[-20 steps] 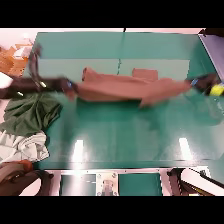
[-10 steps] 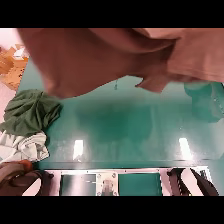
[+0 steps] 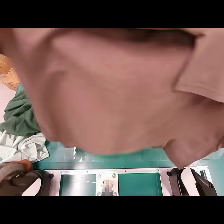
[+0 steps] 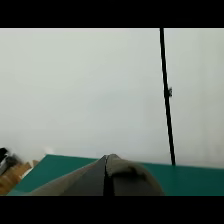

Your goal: Fold the shirts.

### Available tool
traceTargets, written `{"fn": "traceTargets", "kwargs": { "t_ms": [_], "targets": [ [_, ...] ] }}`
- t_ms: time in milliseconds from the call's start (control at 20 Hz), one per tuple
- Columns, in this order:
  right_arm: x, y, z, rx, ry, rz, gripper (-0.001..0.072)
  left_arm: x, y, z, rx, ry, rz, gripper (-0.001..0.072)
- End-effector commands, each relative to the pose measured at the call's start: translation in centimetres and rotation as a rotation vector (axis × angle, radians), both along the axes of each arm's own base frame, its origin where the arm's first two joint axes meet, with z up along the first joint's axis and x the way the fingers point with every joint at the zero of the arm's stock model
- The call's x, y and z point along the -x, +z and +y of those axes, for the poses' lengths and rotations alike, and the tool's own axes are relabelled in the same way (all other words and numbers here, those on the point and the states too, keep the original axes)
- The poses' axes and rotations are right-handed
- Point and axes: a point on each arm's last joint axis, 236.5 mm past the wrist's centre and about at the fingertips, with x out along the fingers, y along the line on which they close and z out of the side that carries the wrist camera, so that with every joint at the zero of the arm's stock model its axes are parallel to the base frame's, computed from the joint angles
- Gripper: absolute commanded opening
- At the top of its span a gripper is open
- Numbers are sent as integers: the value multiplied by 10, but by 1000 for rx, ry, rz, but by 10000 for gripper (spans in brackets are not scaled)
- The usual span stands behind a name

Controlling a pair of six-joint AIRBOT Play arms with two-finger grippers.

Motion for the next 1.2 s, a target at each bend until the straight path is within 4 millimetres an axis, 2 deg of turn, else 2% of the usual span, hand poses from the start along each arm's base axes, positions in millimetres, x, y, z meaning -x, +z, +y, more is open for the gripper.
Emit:
{"fn": "traceTargets", "kwargs": {
  "t_ms": [0, 200, 300, 400, 450, 550, 600, 700, 800, 950, 1050, 1150],
  "targets": [
    [-57, -112, -25, -156, 36, 229, 18, -65, -108, -3, -11, -7, 263, 21],
    [-131, -284, -36, -330, 9, 532, 18, -138, -255, -37, 20, -107, 565, 21],
    [-163, -349, -53, -398, -46, 653, 18, -172, -316, -51, 15, -121, 632, 21],
    [-188, -398, -66, -444, -63, 751, 18, -203, -355, -58, 29, -99, 663, 21],
    [-201, -416, -71, -459, -64, 785, 18, -216, -364, -60, 41, -91, 663, 21],
    [-224, -441, -81, -483, -66, 824, 18, -244, -369, -59, 65, -53, 629, 21],
    [-235, -448, -85, -497, -68, 832, 18, -255, -367, -58, 77, -34, 607, 21],
    [-254, -451, -94, -511, -71, 828, 18, -271, -363, -57, 84, -16, 566, 21],
    [-264, -445, -98, -511, -72, 810, 18, -276, -364, -55, 77, -11, 558, 21],
    [-262, -439, -97, -485, -42, 813, 17, -265, -380, -45, 7, 1, 622, 21],
    [-247, -448, -94, -436, 3, 868, 17, -245, -399, -34, -72, 4, 718, 21],
    [-224, -461, -92, -380, 54, 953, 16, -219, -413, -28, -133, -23, 827, 20]
  ]
}}
